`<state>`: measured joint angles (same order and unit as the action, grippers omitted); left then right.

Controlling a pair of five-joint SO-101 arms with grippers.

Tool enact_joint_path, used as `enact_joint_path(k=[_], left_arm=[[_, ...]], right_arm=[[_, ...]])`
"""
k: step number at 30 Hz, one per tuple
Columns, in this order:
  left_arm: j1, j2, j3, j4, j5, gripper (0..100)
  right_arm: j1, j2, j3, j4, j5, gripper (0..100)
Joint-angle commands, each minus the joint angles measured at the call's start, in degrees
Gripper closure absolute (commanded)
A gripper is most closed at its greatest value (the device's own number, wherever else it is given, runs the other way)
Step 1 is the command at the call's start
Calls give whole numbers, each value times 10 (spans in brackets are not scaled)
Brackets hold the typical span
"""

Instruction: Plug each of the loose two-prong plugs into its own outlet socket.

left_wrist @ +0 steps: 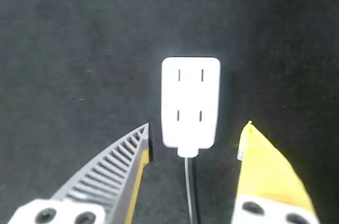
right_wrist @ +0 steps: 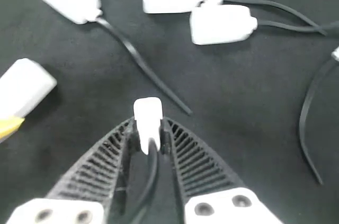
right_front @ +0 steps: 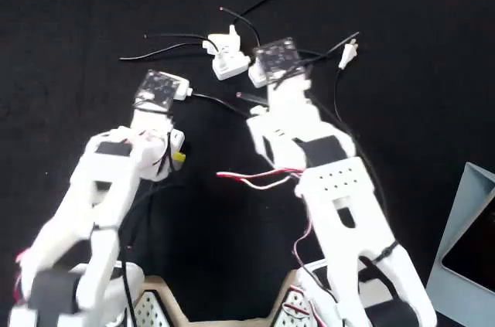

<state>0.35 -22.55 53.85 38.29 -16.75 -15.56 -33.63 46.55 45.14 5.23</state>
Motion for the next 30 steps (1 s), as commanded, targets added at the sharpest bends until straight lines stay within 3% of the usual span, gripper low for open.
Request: enact_joint_path(k=[1,4,7,13,18,20,24,30], left_arm=[[17,116,-95,-11,4,744],[19,168,-124,-10,0,827],[36,165,-117,-10,-56,902],[95,99,-56,-10,-95,911],[127,30,-2,-10,-174,908],[124,14,7,-10,-184,874],[96,-18,16,5,-183,705],[51,-120,14,64,-145,691]], right_arm=[[25,-38,6,-16,6,986],[34,-56,14,-16,7,986],[53,-68,15,-15,8,986],[104,-79,15,-13,11,985],[107,-79,15,-12,11,985],[107,-78,15,-12,11,985],[107,-77,15,-12,11,985],[107,-75,15,-11,11,985]])
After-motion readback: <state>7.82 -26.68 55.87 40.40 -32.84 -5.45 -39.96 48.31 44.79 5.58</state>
